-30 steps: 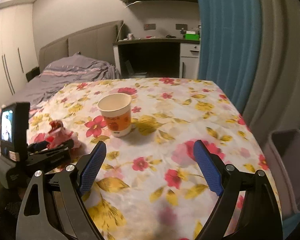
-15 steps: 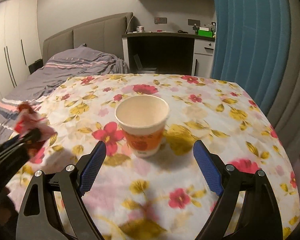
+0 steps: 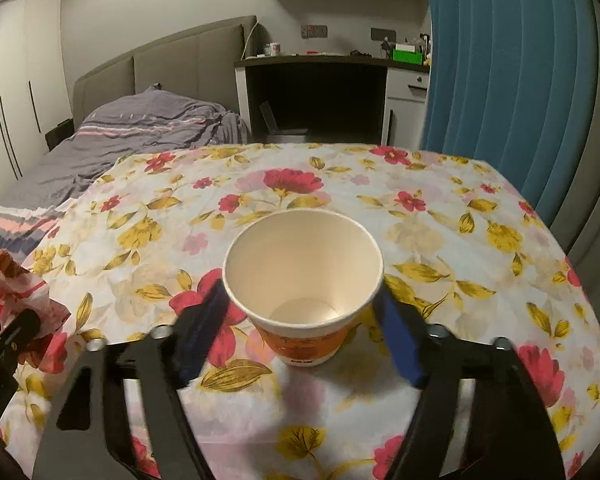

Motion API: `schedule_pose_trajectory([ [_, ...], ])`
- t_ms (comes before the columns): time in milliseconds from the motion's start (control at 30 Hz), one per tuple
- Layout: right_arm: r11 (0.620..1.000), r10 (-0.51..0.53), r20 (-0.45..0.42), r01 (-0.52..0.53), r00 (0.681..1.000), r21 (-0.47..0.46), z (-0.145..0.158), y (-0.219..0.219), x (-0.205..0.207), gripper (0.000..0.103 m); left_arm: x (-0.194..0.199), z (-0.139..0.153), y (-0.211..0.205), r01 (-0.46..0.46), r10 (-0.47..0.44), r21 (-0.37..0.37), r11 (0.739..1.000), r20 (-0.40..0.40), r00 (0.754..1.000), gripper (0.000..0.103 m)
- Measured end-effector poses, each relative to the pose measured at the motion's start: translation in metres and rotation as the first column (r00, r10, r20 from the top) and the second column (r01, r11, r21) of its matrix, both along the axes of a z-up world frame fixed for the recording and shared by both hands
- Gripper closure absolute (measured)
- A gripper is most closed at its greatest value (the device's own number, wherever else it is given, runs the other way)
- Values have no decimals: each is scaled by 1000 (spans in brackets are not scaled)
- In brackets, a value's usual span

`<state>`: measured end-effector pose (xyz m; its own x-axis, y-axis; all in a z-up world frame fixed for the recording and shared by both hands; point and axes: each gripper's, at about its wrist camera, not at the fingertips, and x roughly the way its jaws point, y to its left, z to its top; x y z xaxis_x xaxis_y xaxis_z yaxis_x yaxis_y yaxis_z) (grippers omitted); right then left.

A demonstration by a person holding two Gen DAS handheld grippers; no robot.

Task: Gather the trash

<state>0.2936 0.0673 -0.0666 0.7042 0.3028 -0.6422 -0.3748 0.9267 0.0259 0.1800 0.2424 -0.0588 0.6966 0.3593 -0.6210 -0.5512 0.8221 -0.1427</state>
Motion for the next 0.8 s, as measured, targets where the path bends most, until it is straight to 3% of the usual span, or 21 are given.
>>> schedule_pose_trajectory([
  [367, 1000, 1, 27, -2, 1000, 28, 15, -23, -19, 44, 0, 2, -9, 35, -35, 33, 999, 14, 999, 60],
  [800, 1000, -27, 93, 28, 995, -8, 56, -106, -72, 44, 0, 12, -50, 157, -159, 68, 985, 26, 987, 60],
])
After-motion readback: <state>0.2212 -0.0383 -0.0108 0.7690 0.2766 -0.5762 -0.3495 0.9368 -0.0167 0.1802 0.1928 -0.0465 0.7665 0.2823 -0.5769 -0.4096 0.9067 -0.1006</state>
